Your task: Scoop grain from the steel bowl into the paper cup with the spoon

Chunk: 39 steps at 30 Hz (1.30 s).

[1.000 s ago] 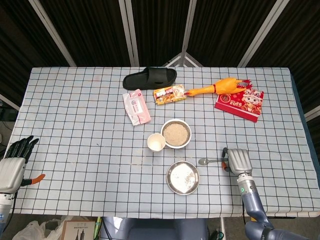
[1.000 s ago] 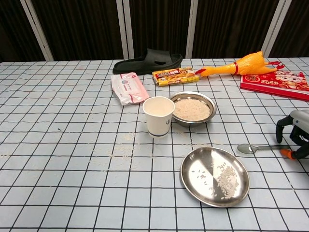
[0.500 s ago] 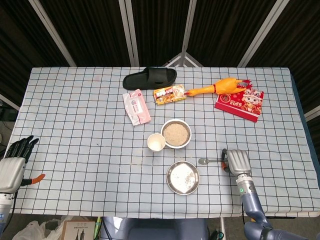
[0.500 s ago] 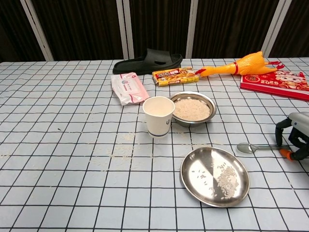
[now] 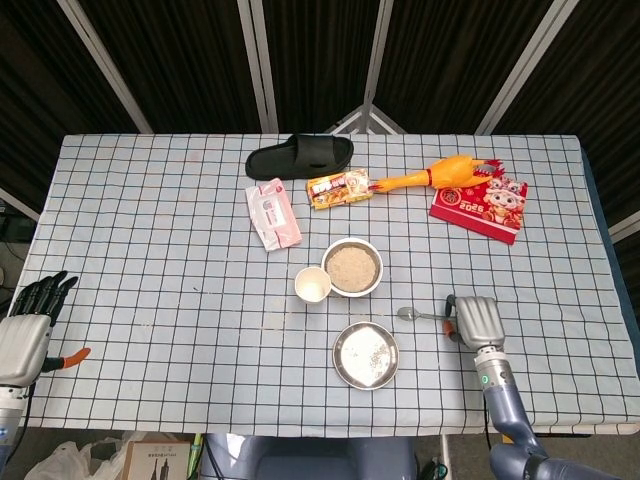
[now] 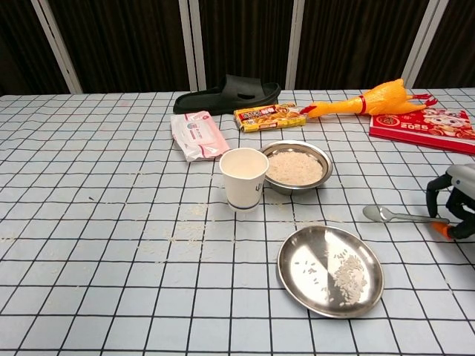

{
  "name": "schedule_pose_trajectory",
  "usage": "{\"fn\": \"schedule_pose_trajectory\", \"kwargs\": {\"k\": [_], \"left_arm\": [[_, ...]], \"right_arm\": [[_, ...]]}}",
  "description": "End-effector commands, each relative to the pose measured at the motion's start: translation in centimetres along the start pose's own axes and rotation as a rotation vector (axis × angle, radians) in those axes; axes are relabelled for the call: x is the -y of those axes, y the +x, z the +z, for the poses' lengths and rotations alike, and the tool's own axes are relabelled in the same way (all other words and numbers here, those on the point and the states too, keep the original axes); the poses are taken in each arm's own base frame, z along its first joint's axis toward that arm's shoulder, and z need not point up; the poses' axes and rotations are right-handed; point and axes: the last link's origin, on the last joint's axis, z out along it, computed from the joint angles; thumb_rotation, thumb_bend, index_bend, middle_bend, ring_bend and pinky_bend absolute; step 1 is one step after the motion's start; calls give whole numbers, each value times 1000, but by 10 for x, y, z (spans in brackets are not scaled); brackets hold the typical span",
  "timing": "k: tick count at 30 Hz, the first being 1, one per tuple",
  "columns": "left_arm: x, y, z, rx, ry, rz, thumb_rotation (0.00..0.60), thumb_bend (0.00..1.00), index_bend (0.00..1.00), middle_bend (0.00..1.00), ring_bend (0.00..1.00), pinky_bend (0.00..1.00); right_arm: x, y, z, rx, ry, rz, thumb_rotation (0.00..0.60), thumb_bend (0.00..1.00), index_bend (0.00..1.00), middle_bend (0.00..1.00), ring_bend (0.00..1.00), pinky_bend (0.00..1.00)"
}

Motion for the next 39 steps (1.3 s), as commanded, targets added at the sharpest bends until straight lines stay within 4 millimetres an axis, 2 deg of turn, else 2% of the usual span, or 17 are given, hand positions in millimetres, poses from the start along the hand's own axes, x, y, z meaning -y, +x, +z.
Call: {"fn": "schedule_pose_trajectory", "kwargs": {"k": [1,8,12,14,19,25,33,39], "left_arm": [[0,0,0,0,0,-1,600,0,0,0,0,0],[1,1,0,0,2,7,600,0,0,0,0,0],[0,1,0,-6,-5,14,600,0,0,0,0,0],[0,0,-1,5,-2,4,600,0,0,0,0,0],[2,1,1,20,4,-12,600,0,0,0,0,0],[4,2,1,42,14,-50,600,0,0,0,0,0],[3,4,0,70,-7,-77,600,0,0,0,0,0],[4,6,0,82,-7,-100,600,0,0,0,0,0]], "right_arm": [[-2,10,1,-23,-1,-3,600,470,605,902,979,1000],[-5,42,8,-91,1,-52,600,515,622,902,979,1000],[-1,68,18,-135,8,-118,600,553,633,902,979,1000],[4,78,25,-149,3,-157,600,559,637,902,979,1000],[29,98,43,-164,-12,-250,600,574,662,902,980,1000],[61,103,59,-186,-23,-417,600,609,666,902,979,1000],[107,88,72,-184,-47,-587,600,618,682,902,979,1000],[131,82,78,-239,-51,-696,600,628,682,902,979,1000]]}}
